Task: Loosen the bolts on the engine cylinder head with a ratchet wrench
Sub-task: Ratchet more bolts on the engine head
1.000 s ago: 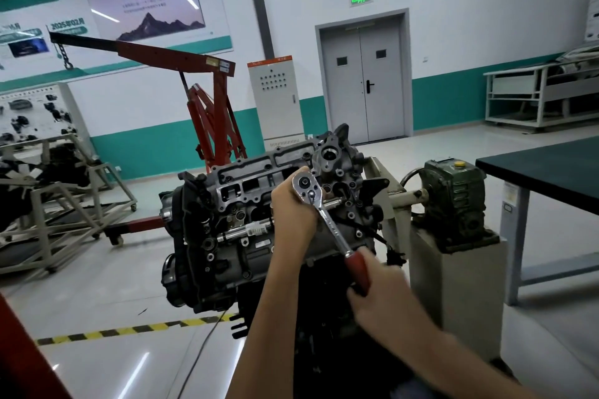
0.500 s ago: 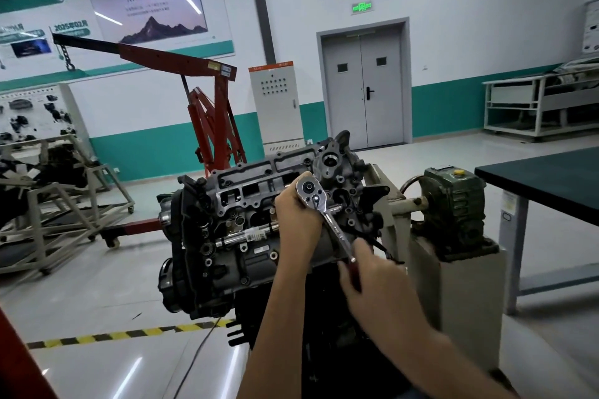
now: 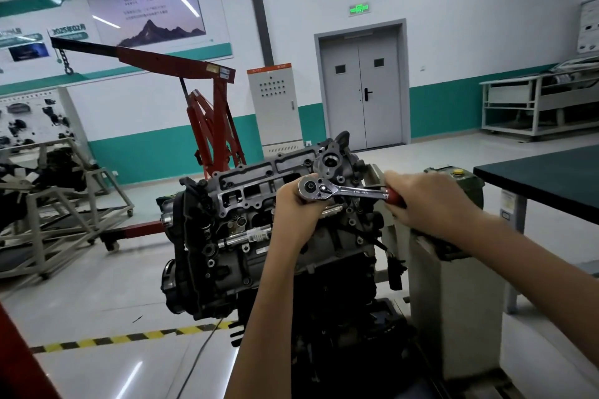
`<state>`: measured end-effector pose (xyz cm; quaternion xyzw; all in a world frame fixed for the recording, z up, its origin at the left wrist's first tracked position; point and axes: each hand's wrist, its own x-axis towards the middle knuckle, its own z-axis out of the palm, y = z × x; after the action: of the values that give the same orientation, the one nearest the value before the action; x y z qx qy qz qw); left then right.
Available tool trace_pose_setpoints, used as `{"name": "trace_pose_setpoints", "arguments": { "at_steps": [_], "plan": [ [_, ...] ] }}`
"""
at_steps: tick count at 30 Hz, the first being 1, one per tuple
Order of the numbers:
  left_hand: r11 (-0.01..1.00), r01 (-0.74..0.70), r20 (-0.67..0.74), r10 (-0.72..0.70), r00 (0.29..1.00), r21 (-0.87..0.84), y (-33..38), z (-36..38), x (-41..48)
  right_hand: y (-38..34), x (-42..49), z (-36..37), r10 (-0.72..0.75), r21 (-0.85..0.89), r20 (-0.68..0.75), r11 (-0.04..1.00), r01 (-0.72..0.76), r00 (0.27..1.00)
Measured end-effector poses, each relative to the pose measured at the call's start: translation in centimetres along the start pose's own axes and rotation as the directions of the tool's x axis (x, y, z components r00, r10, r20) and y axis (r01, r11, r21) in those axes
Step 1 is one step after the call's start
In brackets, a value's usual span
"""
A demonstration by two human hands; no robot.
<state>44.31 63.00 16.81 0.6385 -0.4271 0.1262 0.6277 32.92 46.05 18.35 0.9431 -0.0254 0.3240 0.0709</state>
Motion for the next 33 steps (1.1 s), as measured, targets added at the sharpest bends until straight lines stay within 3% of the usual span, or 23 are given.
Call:
{"name": "trace_pose_setpoints", "arguments": {
  "at_steps": [3,6,9,12,16,19,22,24,28,31,33],
  "plan": [
    [0.999,-0.023,-0.052,0.024,0.998,0.023,-0.4,0.1,-0.2,-0.8,-0.6,1.0,0.097,0.02,0.028,0.995,-0.098,0.995],
    [0.995,-0.071,-0.201,0.084,0.976,0.072,-0.6,1.4,-1.0,-5.1,-4.2,3.7,0.235,0.269,0.062,0.932,-0.243,0.97],
    [0.999,-0.026,-0.298,0.012,0.954,-0.042,-0.5,2.9,-0.9,-11.1,-6.1,5.5,0.365,0.552,0.082,0.758,-0.347,0.928],
    [0.978,0.059,-0.274,-0.114,0.955,-0.2,-0.5,2.4,-0.2,-13.6,-6.0,6.1,0.366,0.655,0.106,0.674,-0.342,0.925],
    [0.999,0.045,-0.181,-0.043,0.983,0.007,-0.6,1.0,-0.2,-8.8,-5.6,4.6,0.268,0.502,0.105,0.817,-0.284,0.958],
    [0.998,0.004,-0.117,0.004,0.993,0.069,-0.5,0.7,-0.2,-3.4,-3.6,2.5,0.085,0.258,0.1,0.96,-0.109,0.991],
    [0.999,-0.018,-0.089,0.021,0.996,0.031,-0.4,0.4,-0.1,-0.3,-0.5,0.5,0.013,0.025,0.016,1.0,-0.014,1.0],
    [0.999,-0.03,-0.108,0.032,0.994,0.024,-0.5,0.5,-0.2,-0.1,0.0,0.5,0.054,0.003,0.006,0.999,-0.054,0.999],
    [0.992,-0.084,-0.217,0.103,0.971,0.093,-1.0,1.5,-0.8,-5.0,-4.3,3.5,0.225,0.289,0.032,0.931,-0.224,0.974],
    [0.995,-0.087,-0.264,0.097,0.96,0.047,-1.0,2.6,-0.7,-11.2,-6.4,4.9,0.371,0.606,0.082,0.718,-0.341,0.925],
    [0.997,-0.055,-0.267,0.041,0.963,-0.045,-0.9,2.6,-0.5,-14.0,-6.4,5.8,0.383,0.705,0.102,0.623,-0.338,0.918]
  ]
}}
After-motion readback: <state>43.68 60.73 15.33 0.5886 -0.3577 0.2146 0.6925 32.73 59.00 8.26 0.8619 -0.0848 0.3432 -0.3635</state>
